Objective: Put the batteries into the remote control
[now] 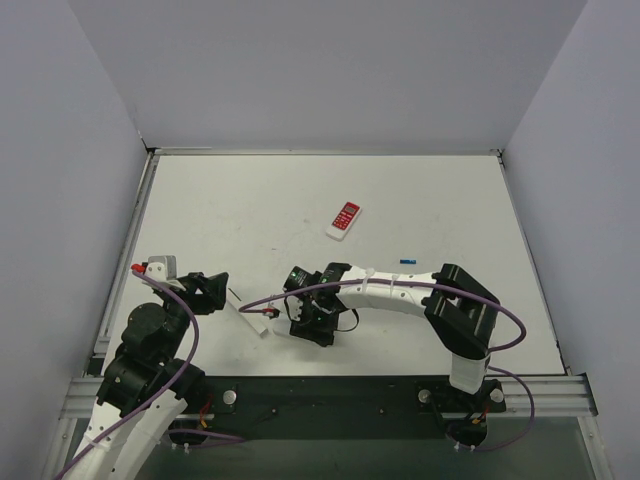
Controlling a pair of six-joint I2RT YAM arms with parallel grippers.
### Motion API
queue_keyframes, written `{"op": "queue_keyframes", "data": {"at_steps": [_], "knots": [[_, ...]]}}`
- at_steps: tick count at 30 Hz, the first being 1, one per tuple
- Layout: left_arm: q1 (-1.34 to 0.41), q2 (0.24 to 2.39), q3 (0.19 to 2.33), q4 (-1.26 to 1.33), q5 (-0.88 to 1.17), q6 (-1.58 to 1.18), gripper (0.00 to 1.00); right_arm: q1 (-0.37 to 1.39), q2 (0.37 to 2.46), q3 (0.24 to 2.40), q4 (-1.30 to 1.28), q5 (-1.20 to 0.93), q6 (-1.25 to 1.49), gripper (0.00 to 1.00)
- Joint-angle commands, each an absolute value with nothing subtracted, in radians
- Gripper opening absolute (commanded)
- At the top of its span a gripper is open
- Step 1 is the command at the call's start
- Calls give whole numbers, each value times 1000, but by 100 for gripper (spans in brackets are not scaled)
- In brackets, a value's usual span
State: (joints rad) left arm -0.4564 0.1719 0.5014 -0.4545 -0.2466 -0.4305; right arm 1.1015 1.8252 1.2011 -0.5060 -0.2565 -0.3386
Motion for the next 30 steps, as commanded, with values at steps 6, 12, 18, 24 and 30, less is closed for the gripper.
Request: {"op": "queue_keyframes", "data": {"at_steps": [6, 12, 18, 24, 30], "knots": [[-449, 161, 505, -426, -239, -431, 73, 1111, 1833, 1221, -529, -181, -247, 39], [-448, 161, 505, -428, -239, -434, 73, 1112, 1790, 1200, -505, -155, -236, 31], [-448, 155, 505, -436, -241, -440, 73, 1103, 1793, 1190, -492, -68, -224, 25], [-448, 152, 505, -437, -239, -443, 73, 1100, 1786, 1184, -477, -84, -239, 24], [-448, 150, 505, -439, -238, -443, 73, 1098, 1793, 1184, -476, -112, -242, 37]]}}
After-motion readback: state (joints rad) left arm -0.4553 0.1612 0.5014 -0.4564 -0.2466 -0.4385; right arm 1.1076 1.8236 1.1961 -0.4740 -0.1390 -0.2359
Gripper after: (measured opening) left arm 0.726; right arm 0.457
